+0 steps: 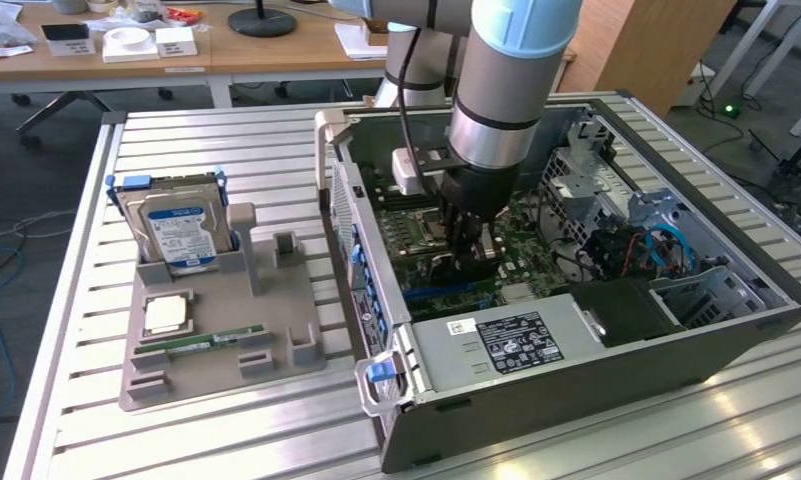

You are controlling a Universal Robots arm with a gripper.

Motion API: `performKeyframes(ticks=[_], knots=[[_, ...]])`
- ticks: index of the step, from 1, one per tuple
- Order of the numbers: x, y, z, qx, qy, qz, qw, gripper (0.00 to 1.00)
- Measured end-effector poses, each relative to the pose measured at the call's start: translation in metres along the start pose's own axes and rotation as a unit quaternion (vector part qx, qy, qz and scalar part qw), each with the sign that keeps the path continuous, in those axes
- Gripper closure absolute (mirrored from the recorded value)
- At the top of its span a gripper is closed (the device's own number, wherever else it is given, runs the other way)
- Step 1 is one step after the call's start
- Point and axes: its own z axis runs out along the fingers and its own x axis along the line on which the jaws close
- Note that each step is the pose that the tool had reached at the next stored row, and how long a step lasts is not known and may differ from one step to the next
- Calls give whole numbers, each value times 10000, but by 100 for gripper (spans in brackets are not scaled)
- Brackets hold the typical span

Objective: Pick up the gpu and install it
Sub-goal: 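Insert the gpu into the slot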

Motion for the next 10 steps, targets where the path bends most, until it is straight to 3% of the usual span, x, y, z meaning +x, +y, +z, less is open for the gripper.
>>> performKeyframes(ticks=[10], knots=[[14, 3, 26, -2, 4, -1, 10000, 73]])
